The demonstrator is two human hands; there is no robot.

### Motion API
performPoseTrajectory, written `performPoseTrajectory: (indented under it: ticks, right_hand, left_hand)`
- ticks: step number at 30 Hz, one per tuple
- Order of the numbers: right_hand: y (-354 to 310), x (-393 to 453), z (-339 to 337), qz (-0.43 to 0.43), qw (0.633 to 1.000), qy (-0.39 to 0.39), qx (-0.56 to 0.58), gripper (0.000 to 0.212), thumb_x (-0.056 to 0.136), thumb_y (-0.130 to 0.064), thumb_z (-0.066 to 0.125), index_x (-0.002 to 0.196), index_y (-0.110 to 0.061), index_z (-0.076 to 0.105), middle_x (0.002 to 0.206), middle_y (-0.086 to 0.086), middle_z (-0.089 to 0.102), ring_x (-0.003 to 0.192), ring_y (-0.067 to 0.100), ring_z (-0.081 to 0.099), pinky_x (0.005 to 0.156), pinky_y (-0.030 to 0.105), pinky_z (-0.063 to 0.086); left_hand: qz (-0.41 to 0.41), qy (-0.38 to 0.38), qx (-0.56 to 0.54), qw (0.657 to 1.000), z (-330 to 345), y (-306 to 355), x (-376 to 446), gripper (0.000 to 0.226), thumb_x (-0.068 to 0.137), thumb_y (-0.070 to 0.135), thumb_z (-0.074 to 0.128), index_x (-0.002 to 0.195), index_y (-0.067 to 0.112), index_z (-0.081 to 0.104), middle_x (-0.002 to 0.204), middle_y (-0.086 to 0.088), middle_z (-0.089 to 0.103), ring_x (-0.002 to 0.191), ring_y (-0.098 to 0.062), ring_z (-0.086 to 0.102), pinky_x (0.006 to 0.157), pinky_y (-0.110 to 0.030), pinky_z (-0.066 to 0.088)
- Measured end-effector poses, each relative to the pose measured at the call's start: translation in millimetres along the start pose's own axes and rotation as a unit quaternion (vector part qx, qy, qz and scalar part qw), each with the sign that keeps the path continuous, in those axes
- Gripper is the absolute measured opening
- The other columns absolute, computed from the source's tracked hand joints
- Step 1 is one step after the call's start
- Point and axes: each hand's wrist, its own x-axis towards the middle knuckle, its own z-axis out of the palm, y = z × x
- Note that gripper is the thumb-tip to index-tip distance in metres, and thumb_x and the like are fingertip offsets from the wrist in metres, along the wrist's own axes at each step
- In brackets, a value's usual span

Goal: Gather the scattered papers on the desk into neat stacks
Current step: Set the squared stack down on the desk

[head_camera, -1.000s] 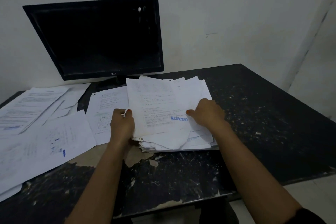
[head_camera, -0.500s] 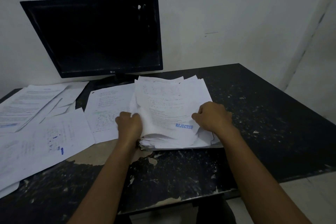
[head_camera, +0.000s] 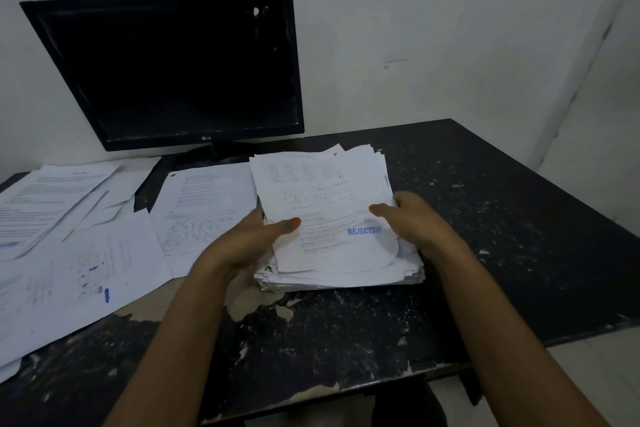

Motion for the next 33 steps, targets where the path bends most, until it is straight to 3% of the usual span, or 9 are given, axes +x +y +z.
performPoseTrajectory:
  ticks: [4,6,8,12,16,20,25,29,33]
  right_hand:
    - [-5.4,17.8,-13.7,0.028,0.999,0.038,0.005,0.056,0.096,-0.033,0.056,0.141,-0.003,0.04,0.143,0.011,0.044,0.104,0.017,0.045,0.083,0.03,0.036]
    - [-12.5,25.0,-12.5,0.038,0.999,0.034,0.018,0.062,0.097,-0.038,0.054,0.144,-0.004,0.035,0.147,0.01,0.04,0.118,0.02,0.045,0.087,0.031,0.035]
    - [-18.3,38.2,-12.7,0.047,0.998,0.023,0.037,0.066,0.096,-0.045,0.052,0.146,-0.004,0.035,0.15,0.008,0.039,0.126,0.024,0.044,0.095,0.034,0.036]
    - [-26.5,55.1,-2.4,0.039,0.998,-0.007,0.04,0.056,0.1,-0.045,0.045,0.144,-0.011,0.04,0.146,0.005,0.044,0.123,0.024,0.047,0.091,0.031,0.034]
    - [-27.8,65.7,-5.8,0.024,0.999,-0.009,0.044,0.054,0.101,-0.043,0.042,0.146,-0.013,0.038,0.149,0.002,0.04,0.127,0.018,0.043,0.096,0.03,0.033]
    - [-20.6,67.4,-9.9,0.044,0.997,0.011,0.064,0.069,0.097,-0.051,0.046,0.152,-0.015,0.024,0.157,0.001,0.028,0.141,0.024,0.031,0.109,0.038,0.03]
    - [-7.3,51.6,2.6,0.047,0.996,-0.012,0.075,0.063,0.098,-0.049,0.045,0.151,-0.019,0.027,0.147,-0.005,0.038,0.139,0.022,0.034,0.1,0.032,0.031]
    - [-7.9,29.7,2.6,0.048,0.997,-0.009,0.061,0.059,0.099,-0.044,0.047,0.149,-0.018,0.03,0.153,-0.002,0.035,0.136,0.021,0.037,0.094,0.029,0.032]
    - [-3.2,14.5,-2.4,0.014,0.999,-0.031,0.028,0.053,0.097,-0.038,0.054,0.144,-0.018,0.04,0.135,-0.009,0.049,0.104,0.009,0.047,0.085,0.026,0.035]
  left_hand:
    - [0.021,0.149,-0.015,0.989,-8.2,21.8,19.0,0.072,0.095,0.039,0.059,0.148,0.002,0.028,0.127,-0.007,0.054,0.082,-0.011,0.048,0.069,-0.023,0.042]
    - [0.012,0.181,-0.042,0.983,-16.1,28.2,37.7,0.074,0.094,0.044,0.059,0.147,0.004,0.03,0.124,-0.004,0.055,0.093,-0.018,0.054,0.075,-0.025,0.042]
    - [0.002,0.17,-0.049,0.984,-14.1,35.6,61.7,0.073,0.092,0.049,0.059,0.147,0.008,0.034,0.131,0.001,0.049,0.11,-0.022,0.053,0.085,-0.027,0.041]
    - [0.017,0.084,-0.039,0.996,-1.5,42.4,89.5,0.063,0.089,0.055,0.059,0.138,0.016,0.05,0.125,-0.003,0.06,0.091,-0.014,0.06,0.071,-0.026,0.048]
    - [0.024,0.083,-0.063,0.994,-1.3,46.3,102.1,0.072,0.084,0.059,0.064,0.141,0.019,0.047,0.129,-0.004,0.06,0.097,-0.017,0.063,0.068,-0.026,0.05]
    - [0.029,0.142,-0.148,0.978,-7.1,35.1,101.0,0.098,0.082,0.059,0.066,0.156,0.02,0.014,0.153,-0.004,0.036,0.126,-0.024,0.05,0.098,-0.036,0.046]
    - [0.037,0.118,-0.175,0.977,-2.3,-6.1,87.4,0.129,0.045,0.09,0.066,0.151,0.025,0.031,0.149,-0.001,0.044,0.129,-0.023,0.05,0.108,-0.047,0.041]
    - [0.048,0.104,-0.139,0.984,17.6,-3.1,53.1,0.08,0.09,0.054,0.057,0.153,0.019,0.023,0.137,0.01,0.04,0.117,-0.009,0.044,0.094,-0.026,0.039]
    - [0.036,0.098,-0.035,0.994,13.0,-6.1,42.3,0.081,0.088,0.038,0.068,0.152,0.015,0.023,0.149,-0.001,0.04,0.127,-0.02,0.047,0.101,-0.031,0.04]
